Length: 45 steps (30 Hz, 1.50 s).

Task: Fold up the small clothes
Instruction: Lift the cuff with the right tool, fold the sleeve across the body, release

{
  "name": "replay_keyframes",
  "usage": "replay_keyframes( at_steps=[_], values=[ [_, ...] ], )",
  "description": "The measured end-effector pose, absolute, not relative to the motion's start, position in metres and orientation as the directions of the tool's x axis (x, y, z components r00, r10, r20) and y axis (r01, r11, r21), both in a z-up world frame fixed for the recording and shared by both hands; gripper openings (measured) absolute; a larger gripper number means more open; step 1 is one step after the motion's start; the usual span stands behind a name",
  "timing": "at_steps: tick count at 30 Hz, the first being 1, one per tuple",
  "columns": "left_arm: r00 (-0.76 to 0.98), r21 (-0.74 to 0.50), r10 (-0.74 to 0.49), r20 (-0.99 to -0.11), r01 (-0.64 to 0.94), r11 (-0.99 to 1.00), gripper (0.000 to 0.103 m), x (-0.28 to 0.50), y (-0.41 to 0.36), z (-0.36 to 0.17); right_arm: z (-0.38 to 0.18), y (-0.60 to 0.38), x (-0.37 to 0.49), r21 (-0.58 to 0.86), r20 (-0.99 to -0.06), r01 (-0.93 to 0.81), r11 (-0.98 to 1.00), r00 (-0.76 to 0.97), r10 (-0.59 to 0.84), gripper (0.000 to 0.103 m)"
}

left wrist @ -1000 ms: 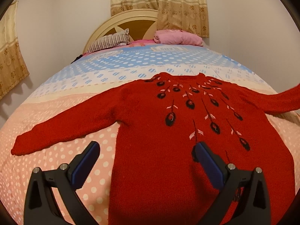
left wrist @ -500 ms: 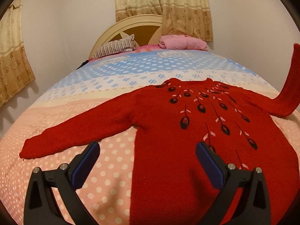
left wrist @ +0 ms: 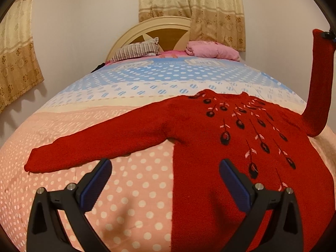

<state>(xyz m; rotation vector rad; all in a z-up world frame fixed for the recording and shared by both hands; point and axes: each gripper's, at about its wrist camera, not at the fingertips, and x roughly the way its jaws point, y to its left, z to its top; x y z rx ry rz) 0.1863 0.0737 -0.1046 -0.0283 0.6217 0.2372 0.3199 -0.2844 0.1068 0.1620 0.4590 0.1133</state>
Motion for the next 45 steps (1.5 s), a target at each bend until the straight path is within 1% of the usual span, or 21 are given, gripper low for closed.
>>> replay_keyframes(
  at_steps=[9,17,23,27,30,31,32,33,34,36,37,41,42,44,45],
  values=[
    [0.797,0.017,0.224,-0.562,-0.259,0.966,0.103,0.179,0.095,-0.099,0.112,-0.205,0.335,0.146,-0.437,-0.183,0.972,0.869,0.229,0.010],
    [0.794,-0.007,0.230,-0.563,-0.283,0.959,0.103,0.179,0.111,-0.096,0.087,-0.120,0.350,0.108,-0.482,-0.296,0.949,0.819,0.311,0.010],
    [0.788,-0.016,0.231,-0.571,-0.293,0.956,0.103,0.180,0.116,-0.098,0.042,-0.061,0.361,0.083,-0.534,-0.353,0.932,0.774,0.340,0.010],
    [0.785,-0.019,0.229,-0.576,-0.294,0.956,0.103,0.181,0.118,-0.101,-0.005,-0.023,0.372,0.067,-0.579,-0.386,0.920,0.736,0.351,0.010],
    [0.782,-0.019,0.228,-0.579,-0.293,0.956,0.103,0.182,0.119,-0.102,-0.055,0.003,0.384,0.144,-0.660,-0.462,0.875,0.614,0.432,0.011],
    [0.782,-0.021,0.226,-0.580,-0.292,0.956,0.103,0.182,0.120,-0.103,-0.066,0.007,0.385,0.159,-0.674,-0.473,0.867,0.590,0.445,0.016],
    [0.782,-0.021,0.226,-0.581,-0.291,0.956,0.103,0.182,0.121,-0.104,-0.077,0.011,0.385,0.182,-0.684,-0.489,0.853,0.560,0.467,0.039],
    [0.781,-0.018,0.226,-0.581,-0.291,0.957,0.103,0.182,0.121,-0.105,-0.085,0.011,0.383,0.214,-0.688,-0.500,0.839,0.533,0.493,0.056],
    [0.778,-0.013,0.232,-0.584,-0.295,0.956,0.103,0.183,0.122,-0.106,-0.091,0.009,0.379,0.251,-0.678,-0.512,0.822,0.513,0.527,0.077],
    [0.772,-0.015,0.232,-0.592,-0.298,0.954,0.103,0.185,0.122,-0.109,-0.095,0.001,0.369,0.278,-0.662,-0.533,0.799,0.497,0.561,0.077],
    [0.769,-0.018,0.225,-0.599,-0.294,0.956,0.103,0.185,0.123,-0.111,-0.096,-0.006,0.364,0.262,-0.665,-0.531,0.806,0.506,0.550,0.077],
    [0.767,0.005,0.225,-0.601,-0.277,0.961,0.103,0.187,0.118,-0.112,-0.094,-0.055,0.349,0.173,-0.678,-0.505,0.846,0.562,0.474,0.077],
    [0.768,0.013,0.228,-0.598,-0.275,0.961,0.103,0.189,0.117,-0.111,-0.093,-0.076,0.346,0.129,-0.678,-0.483,0.866,0.594,0.432,0.077],
    [0.777,0.024,0.222,-0.589,-0.258,0.966,0.103,0.198,0.113,-0.103,-0.091,-0.108,0.347,0.110,-0.677,-0.435,0.894,0.626,0.388,0.077],
    [0.783,0.036,0.228,-0.579,-0.255,0.966,0.103,0.204,0.111,-0.099,-0.091,-0.134,0.352,0.125,-0.678,-0.382,0.915,0.641,0.360,0.077]
  ],
)
